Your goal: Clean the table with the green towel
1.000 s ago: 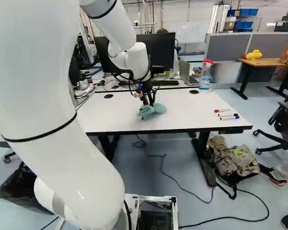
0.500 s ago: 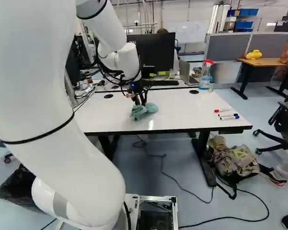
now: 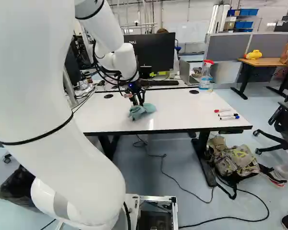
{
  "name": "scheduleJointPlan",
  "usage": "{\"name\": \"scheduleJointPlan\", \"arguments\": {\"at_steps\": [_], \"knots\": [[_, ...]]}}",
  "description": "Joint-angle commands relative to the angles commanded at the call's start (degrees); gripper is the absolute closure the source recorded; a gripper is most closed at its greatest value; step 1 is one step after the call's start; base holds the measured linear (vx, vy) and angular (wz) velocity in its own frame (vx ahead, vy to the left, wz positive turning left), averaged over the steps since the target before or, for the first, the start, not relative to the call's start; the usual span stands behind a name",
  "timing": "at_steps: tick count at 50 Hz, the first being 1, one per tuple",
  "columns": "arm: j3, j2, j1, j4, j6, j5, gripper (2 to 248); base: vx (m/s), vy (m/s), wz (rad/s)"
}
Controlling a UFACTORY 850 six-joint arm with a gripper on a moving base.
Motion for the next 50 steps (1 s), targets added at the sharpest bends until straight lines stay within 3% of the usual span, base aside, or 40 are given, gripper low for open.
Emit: {"name": "scheduleJointPlan", "arguments": {"at_steps": [22,50], "knots": [[0.2,2.0,0.4,0.0,0.0,0.0,199,0.0,0.0,0.0],[-2.7,3.7,6.3,0.0,0.0,0.0,199,0.0,0.0,0.0]]}}
